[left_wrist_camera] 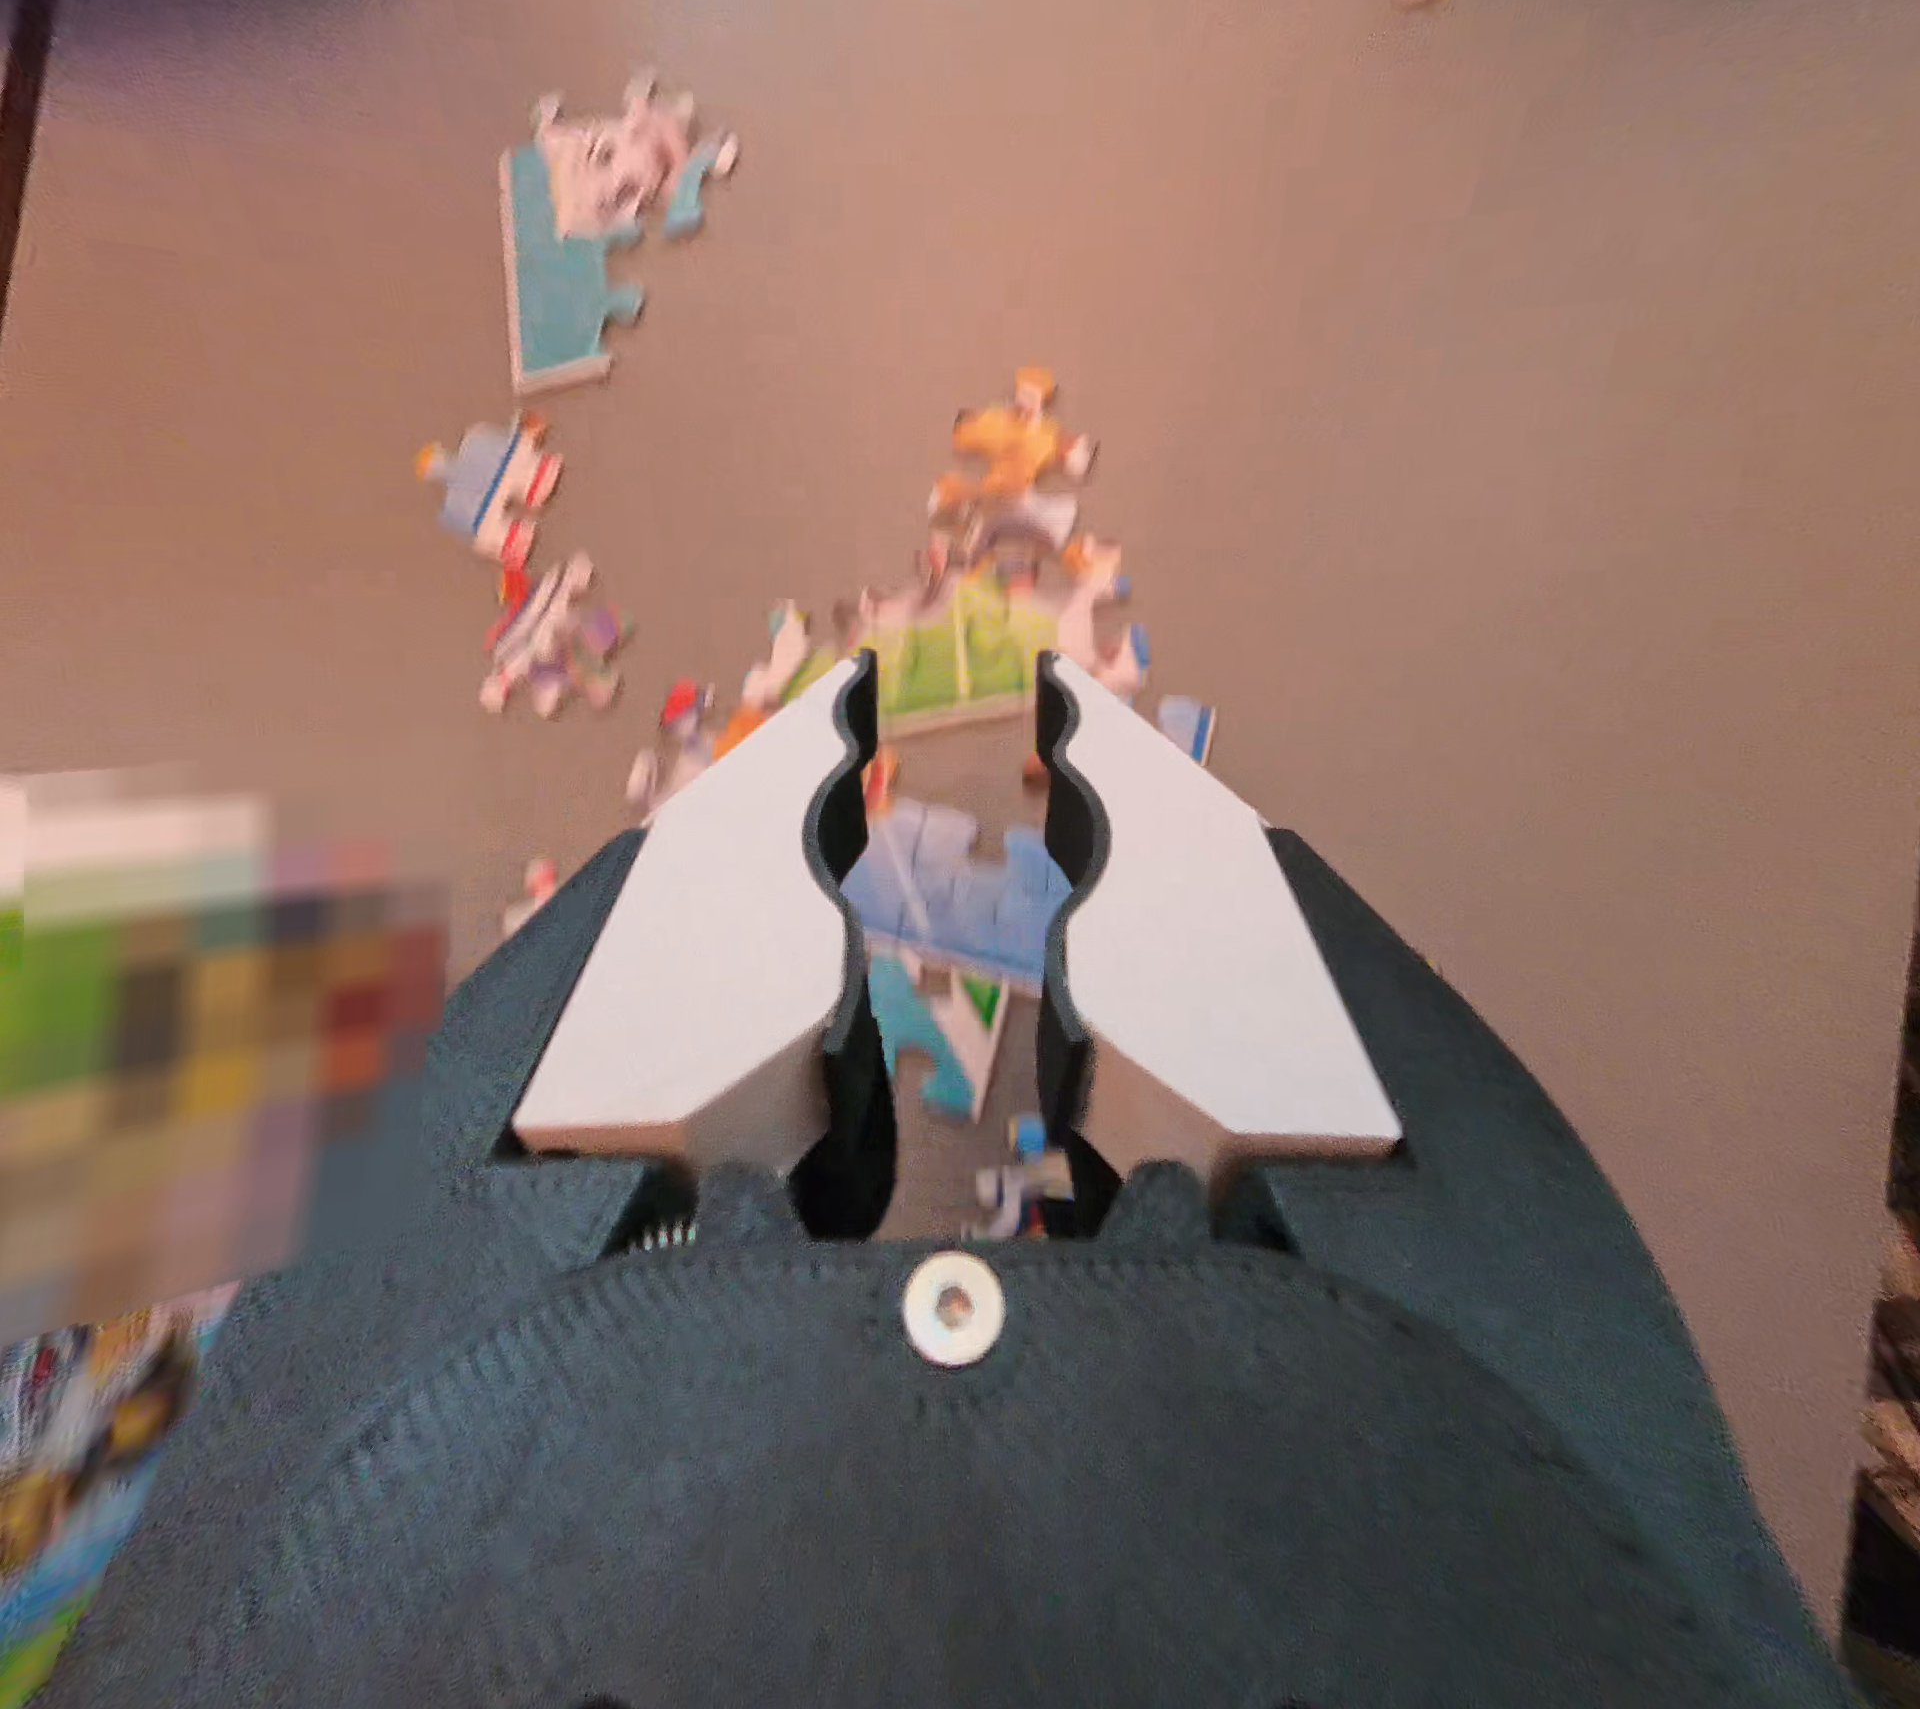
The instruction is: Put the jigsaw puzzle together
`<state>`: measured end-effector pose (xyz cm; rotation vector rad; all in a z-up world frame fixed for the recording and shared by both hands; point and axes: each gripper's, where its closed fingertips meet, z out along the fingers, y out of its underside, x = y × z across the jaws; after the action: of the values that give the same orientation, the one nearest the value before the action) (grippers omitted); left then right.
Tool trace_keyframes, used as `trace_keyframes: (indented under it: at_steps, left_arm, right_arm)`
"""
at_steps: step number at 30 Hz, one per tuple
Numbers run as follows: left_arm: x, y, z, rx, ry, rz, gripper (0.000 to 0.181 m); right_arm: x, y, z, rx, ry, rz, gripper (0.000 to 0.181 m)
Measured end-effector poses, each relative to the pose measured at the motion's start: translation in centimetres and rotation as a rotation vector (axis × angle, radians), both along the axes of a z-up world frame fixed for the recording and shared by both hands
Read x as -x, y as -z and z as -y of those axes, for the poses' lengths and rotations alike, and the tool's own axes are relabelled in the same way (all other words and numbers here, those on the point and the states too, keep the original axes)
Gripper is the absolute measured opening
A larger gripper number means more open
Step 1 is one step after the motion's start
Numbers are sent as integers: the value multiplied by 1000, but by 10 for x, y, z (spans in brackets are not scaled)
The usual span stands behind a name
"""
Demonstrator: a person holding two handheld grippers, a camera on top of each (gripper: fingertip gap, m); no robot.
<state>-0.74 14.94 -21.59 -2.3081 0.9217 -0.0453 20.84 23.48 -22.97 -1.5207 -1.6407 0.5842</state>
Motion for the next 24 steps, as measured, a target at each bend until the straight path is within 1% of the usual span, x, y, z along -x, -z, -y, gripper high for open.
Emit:
trace_keyframes:
  at_steps: [2, 4, 6, 8, 13, 16, 19, 24]
  left_arm:
    - [27, -1, 25, 2, -69, -15, 31]
    - [48, -1, 52, 14, -124, -22, 31]
    - [63, 1, 78, 28, -161, -22, 31]
    - [78, 4, 100, 39, -211, -34, 31]
    - [101, 17, 147, 54, -308, -14, 34]
    - [117, 26, 168, 55, -374, -14, 35]
    - [131, 33, 180, 43, -436, 3, 36]
    - [165, 31, 196, -1, -540, 1, 38]
  right_arm:
    - [15, -2, 15, -2, -37, -10, 17]
    - [33, 2, 33, -3, -87, 9, 27]
    - [49, 10, 52, -28, -141, 55, 30]
    - [65, 15, 72, -61, -205, 72, 30]
    - [99, 27, 116, -45, -318, 89, 30]
    - [113, 32, 122, -25, -317, 103, 31]
    - [126, 33, 122, -16, -310, 96, 32]
    - [153, 25, 121, 5, -304, 78, 34]
